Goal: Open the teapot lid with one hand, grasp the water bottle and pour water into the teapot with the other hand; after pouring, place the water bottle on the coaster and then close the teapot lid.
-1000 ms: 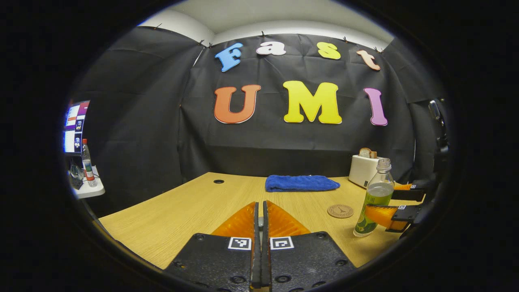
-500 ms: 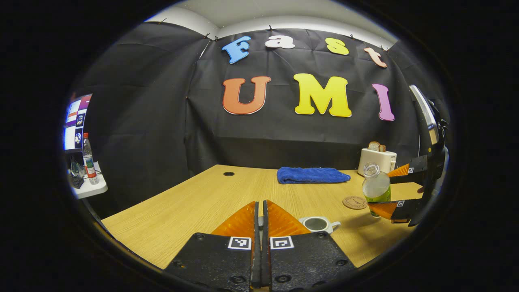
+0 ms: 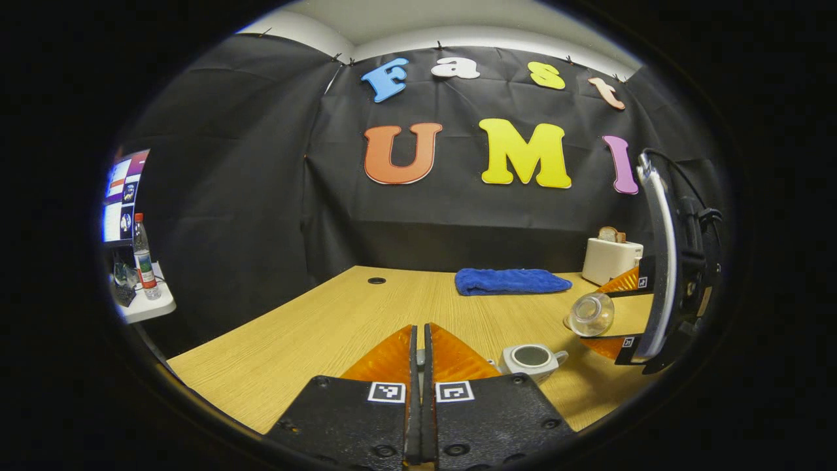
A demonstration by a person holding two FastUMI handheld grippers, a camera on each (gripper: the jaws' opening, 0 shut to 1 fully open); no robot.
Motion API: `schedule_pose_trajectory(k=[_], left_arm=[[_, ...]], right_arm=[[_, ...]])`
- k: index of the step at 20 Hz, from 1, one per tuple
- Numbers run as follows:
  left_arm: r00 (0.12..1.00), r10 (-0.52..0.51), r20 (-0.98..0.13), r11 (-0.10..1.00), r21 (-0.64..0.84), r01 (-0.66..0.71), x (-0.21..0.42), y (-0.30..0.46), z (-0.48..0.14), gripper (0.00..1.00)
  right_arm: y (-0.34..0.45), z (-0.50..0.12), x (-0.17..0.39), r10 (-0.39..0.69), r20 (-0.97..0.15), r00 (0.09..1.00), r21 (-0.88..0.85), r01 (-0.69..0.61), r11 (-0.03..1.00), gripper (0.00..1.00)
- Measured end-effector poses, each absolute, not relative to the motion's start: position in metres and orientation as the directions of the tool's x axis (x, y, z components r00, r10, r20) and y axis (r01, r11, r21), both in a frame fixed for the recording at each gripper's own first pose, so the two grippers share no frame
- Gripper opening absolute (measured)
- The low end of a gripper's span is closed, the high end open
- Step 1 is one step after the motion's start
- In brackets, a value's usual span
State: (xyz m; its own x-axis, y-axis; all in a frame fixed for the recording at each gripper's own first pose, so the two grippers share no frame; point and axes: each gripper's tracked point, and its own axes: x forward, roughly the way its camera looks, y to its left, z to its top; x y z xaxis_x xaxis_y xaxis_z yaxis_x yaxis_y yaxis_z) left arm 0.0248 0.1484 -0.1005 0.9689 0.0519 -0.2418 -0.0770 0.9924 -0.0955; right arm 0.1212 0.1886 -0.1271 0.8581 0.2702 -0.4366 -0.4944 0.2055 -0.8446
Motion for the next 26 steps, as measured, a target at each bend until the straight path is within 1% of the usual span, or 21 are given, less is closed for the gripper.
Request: schedule_pose_trajectory(k=[2, 4, 6, 10, 13, 14, 15, 18, 20, 22, 24, 25, 26], left_arm=[[0.968, 0.054, -0.244, 0.993, -0.085, -0.077, 0.024, 0.151, -0.101, 0.03], [0.968, 0.057, -0.244, 0.994, -0.076, -0.077, 0.024, 0.153, -0.101, 0.03], [0.968, 0.06, -0.244, 0.994, -0.07, -0.079, 0.023, 0.158, -0.102, 0.03], [0.967, 0.065, -0.245, 0.995, -0.057, -0.082, 0.021, 0.165, -0.104, 0.03], [0.967, 0.067, -0.244, 0.995, -0.056, -0.083, 0.02, 0.17, -0.103, 0.03], [0.967, 0.071, -0.243, 0.994, -0.058, -0.087, 0.02, 0.172, -0.104, 0.03], [0.967, 0.071, -0.243, 0.994, -0.064, -0.089, 0.019, 0.174, -0.103, 0.03], [0.968, 0.071, -0.242, 0.993, -0.073, -0.091, 0.018, 0.177, -0.104, 0.03], [0.968, 0.073, -0.24, 0.992, -0.083, -0.095, 0.019, 0.179, -0.103, 0.03], [0.968, 0.077, -0.239, 0.991, -0.087, -0.101, 0.018, 0.181, -0.103, 0.03], [0.968, 0.08, -0.238, 0.991, -0.09, -0.104, 0.017, 0.183, -0.102, 0.03], [0.968, 0.081, -0.237, 0.99, -0.092, -0.105, 0.017, 0.183, -0.101, 0.03], [0.969, 0.078, -0.235, 0.99, -0.095, -0.103, 0.017, 0.181, -0.099, 0.03]], right_arm=[[0.189, -0.127, 0.122, 0.264, -0.418, 0.869, -0.881, -0.459, 0.117, 0.73], [0.192, -0.125, 0.121, 0.267, -0.398, 0.878, -0.903, -0.426, 0.057, 0.72], [0.195, -0.124, 0.12, 0.274, -0.39, 0.879, -0.91, -0.413, 0.029, 0.74], [0.205, -0.122, 0.116, 0.293, -0.394, 0.871, -0.913, -0.408, -0.012, 0.74], [0.214, -0.123, 0.121, 0.302, -0.4, 0.865, -0.91, -0.413, -0.023, 0.74], [0.217, -0.124, 0.124, 0.303, -0.402, 0.864, -0.91, -0.414, -0.024, 0.72], [0.22, -0.121, 0.127, 0.301, -0.395, 0.868, -0.914, -0.404, -0.036, 0.74], [0.232, -0.104, 0.134, 0.321, -0.334, 0.886, -0.942, -0.327, -0.08, 0.72], [0.237, -0.101, 0.137, 0.334, -0.321, 0.886, -0.946, -0.314, -0.075, 0.72], [0.24, -0.099, 0.136, 0.35, -0.324, 0.879, -0.943, -0.332, -0.039, 0.72], [0.237, -0.107, 0.136, 0.351, -0.387, 0.853, -0.903, -0.427, 0.042, 0.72], [0.234, -0.11, 0.136, 0.345, -0.421, 0.839, -0.873, -0.479, 0.098, 0.75], [0.231, -0.109, 0.136, 0.339, -0.45, 0.826, -0.839, -0.521, 0.155, 0.71]])
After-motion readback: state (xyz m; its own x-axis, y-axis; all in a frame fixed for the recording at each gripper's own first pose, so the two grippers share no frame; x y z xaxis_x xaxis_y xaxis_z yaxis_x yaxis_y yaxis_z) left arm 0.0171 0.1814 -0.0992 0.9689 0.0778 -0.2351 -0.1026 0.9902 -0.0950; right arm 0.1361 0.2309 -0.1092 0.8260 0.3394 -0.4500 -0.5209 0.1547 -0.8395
